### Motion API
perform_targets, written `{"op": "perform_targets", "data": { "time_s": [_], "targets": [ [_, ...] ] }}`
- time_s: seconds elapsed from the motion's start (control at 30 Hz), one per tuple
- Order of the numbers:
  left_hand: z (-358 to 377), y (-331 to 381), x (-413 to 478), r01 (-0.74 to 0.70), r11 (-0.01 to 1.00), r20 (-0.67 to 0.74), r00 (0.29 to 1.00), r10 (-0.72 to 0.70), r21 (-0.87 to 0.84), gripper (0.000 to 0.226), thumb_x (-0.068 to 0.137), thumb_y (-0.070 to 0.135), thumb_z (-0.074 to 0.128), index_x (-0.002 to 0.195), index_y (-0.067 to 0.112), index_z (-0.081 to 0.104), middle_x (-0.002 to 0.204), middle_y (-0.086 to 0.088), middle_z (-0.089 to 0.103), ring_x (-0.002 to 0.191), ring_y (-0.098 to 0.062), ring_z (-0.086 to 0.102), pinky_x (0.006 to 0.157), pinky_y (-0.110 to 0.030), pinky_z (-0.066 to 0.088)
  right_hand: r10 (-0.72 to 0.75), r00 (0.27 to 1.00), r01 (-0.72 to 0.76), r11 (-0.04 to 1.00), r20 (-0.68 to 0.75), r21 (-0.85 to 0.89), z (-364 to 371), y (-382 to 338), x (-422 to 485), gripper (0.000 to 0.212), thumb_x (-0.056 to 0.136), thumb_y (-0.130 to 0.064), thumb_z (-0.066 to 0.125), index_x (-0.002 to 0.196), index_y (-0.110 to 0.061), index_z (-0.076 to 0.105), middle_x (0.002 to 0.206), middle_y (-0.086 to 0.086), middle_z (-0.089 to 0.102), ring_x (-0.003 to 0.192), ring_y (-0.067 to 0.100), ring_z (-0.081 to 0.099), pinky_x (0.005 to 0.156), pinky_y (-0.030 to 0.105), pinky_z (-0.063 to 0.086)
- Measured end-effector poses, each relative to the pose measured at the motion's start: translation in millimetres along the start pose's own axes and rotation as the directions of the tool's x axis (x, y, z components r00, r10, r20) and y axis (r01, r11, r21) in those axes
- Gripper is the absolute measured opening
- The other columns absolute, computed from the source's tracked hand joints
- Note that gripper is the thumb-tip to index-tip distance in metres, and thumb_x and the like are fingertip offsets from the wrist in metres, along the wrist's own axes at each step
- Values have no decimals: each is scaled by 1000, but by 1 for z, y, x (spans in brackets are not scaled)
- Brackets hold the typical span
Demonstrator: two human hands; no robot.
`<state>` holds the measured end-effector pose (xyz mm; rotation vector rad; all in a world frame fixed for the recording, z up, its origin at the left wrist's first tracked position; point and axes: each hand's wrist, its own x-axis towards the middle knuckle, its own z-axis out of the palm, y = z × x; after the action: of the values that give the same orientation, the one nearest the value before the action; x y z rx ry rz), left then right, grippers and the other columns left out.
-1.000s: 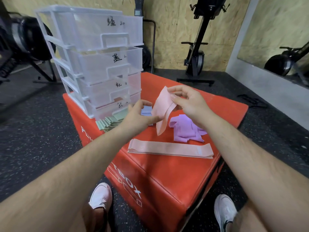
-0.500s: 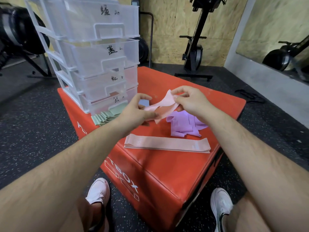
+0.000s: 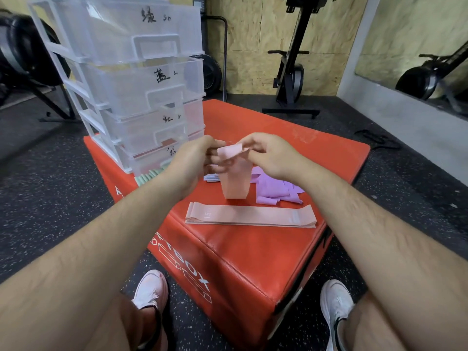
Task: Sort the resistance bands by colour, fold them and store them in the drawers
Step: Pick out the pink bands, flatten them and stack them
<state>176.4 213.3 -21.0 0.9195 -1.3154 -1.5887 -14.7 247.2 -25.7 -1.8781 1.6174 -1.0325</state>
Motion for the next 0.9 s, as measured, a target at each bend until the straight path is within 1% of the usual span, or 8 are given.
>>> {"op": "perform_targets", "data": {
  "time_s": [0.1, 0.17, 0.3, 0.4, 0.53, 0.6, 0.73, 0.9],
  "targets": [
    [-4, -2, 0, -78, 900, -97, 987, 132, 428, 43, 92, 55, 52, 90, 17, 71, 86, -9, 58, 72, -21, 58, 66, -35, 52, 31, 999, -31, 999, 5, 11, -4, -2, -1, 14, 99, -25, 59, 101, -15, 68, 76, 12, 58, 69, 19, 52, 64, 36, 50],
    [-3, -4, -2, -139, 842, -68, 977, 203, 522, 55, 87, 69, 53, 92, 18, 72, 83, -7, 61, 72, -14, 57, 67, -34, 54, 31, 999, -31, 999, 9, 7, -2, -5, -2, 18, 99, -29, 60, 100, -12, 68, 77, 9, 58, 69, 17, 51, 66, 36, 45],
    [-5, -10, 1, -252, 764, 68, 962, 265, 594, 31, 86, 50, 70, 91, 20, 71, 68, 16, 62, 63, -3, 56, 58, -18, 44, 37, 999, -38, 998, 35, 41, 3, -5, -2, 14, 98, -28, 62, 96, -15, 68, 80, 1, 66, 73, 13, 56, 71, 37, 50],
    [-9, -14, 6, -313, 721, 100, 941, 322, 618, 15, 91, 34, 69, 89, 19, 71, 68, 9, 65, 63, -7, 58, 61, -29, 47, 33, 999, -34, 999, 26, 41, 4, -5, -2, 13, 96, -27, 65, 96, -15, 69, 84, 0, 68, 75, 11, 59, 73, 39, 53],
    [-8, -14, 4, -352, 656, 113, 919, 378, 668, 20, 98, 31, 58, 90, 18, 70, 70, 8, 67, 55, 1, 54, 56, -16, 41, 11, 1000, -11, 996, 7, 92, 5, -5, -3, 17, 93, -25, 71, 105, -15, 69, 96, -5, 70, 85, 6, 62, 80, 26, 54],
    [-9, -14, 5, -353, 664, 117, 920, 373, 660, 20, 99, 32, 57, 90, 17, 69, 69, 9, 65, 53, 1, 49, 55, -19, 38, 23, 999, -27, 997, 48, 76, 7, -2, -4, 18, 94, -24, 69, 109, -15, 67, 104, 0, 72, 94, 13, 66, 87, 33, 54],
    [-13, -11, 6, -351, 704, 126, 927, 352, 618, 15, 93, 29, 66, 89, 15, 68, 63, 11, 53, 51, -1, 40, 53, -19, 33, 32, 997, -34, 999, 75, 19, 14, 2, -3, 10, 98, -18, 62, 99, -9, 67, 81, 3, 69, 74, 16, 59, 76, 51, 54],
    [-14, -10, 8, -315, 702, 76, 934, 350, 638, 24, 89, 28, 71, 74, 15, 59, 52, 14, 41, 46, -5, 33, 46, -21, 28, -9, 998, 2, 995, 67, 95, 19, -8, -4, 9, 97, -19, 64, 98, -10, 64, 74, 1, 64, 67, 11, 54, 67, 35, 45]
  ]
}}
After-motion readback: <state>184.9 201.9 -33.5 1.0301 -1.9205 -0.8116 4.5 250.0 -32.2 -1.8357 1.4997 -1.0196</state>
